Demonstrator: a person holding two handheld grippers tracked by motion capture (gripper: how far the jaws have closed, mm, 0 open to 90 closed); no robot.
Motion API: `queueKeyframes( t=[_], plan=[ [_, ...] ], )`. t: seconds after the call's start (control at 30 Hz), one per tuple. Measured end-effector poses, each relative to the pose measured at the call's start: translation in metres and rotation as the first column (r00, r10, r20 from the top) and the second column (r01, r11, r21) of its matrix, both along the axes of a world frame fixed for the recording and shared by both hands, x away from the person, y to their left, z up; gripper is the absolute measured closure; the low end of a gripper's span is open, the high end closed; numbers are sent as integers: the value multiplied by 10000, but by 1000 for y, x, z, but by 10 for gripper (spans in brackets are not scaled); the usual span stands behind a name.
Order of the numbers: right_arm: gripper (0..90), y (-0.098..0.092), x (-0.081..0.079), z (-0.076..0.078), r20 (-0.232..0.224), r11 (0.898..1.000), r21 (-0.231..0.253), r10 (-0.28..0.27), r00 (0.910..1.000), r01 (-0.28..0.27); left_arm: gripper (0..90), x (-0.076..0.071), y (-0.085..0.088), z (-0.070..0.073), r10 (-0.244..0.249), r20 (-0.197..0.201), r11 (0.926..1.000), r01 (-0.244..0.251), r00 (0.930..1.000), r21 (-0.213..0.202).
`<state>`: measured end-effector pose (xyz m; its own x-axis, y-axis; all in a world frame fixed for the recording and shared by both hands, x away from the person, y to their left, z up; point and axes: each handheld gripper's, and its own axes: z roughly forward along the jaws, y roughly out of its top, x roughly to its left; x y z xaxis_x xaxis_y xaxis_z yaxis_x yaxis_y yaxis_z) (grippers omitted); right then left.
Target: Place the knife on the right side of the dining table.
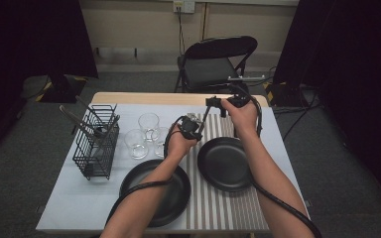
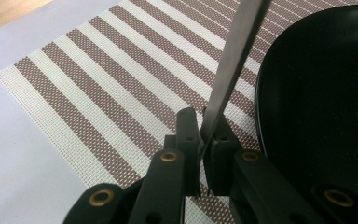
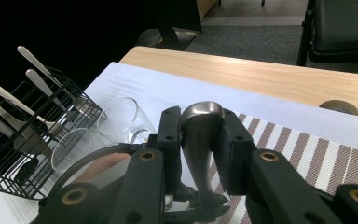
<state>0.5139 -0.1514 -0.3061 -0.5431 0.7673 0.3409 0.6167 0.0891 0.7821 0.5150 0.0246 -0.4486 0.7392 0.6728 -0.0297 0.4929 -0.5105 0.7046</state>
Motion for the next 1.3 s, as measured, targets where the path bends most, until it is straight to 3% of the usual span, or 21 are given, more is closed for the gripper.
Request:
queueKeyframes(
  t=[0.37,0.7,0.77,0.8,0.83,0.93,1.3],
  plan=[
    [735,2,4,-3,91,9996,261,-137,9999,134,889,-2,-1,1,-241,399,9991,226,9989,371],
    [729,-1,8,-5,197,9994,172,-318,9993,315,892,-2,-1,2,-323,153,9988,318,9994,373],
    [707,-2,8,-6,262,9993,139,-348,9991,344,892,-1,-1,2,-333,107,9986,328,9994,405],
    [622,-3,8,-6,361,9988,14,-480,9982,480,892,-1,0,2,-285,116,9991,282,9995,311],
    [622,-3,8,-6,361,9988,14,-480,9982,480,892,-1,0,2,-285,116,9991,282,9995,311],
    [482,-7,5,-5,566,9979,-153,-622,9965,631,892,0,0,2,-296,122,9987,291,9995,422],
    [351,-21,-17,-16,822,9949,-709,-664,9944,723,892,-1,-1,2,-101,86,9990,97,9999,447]
  ],
)
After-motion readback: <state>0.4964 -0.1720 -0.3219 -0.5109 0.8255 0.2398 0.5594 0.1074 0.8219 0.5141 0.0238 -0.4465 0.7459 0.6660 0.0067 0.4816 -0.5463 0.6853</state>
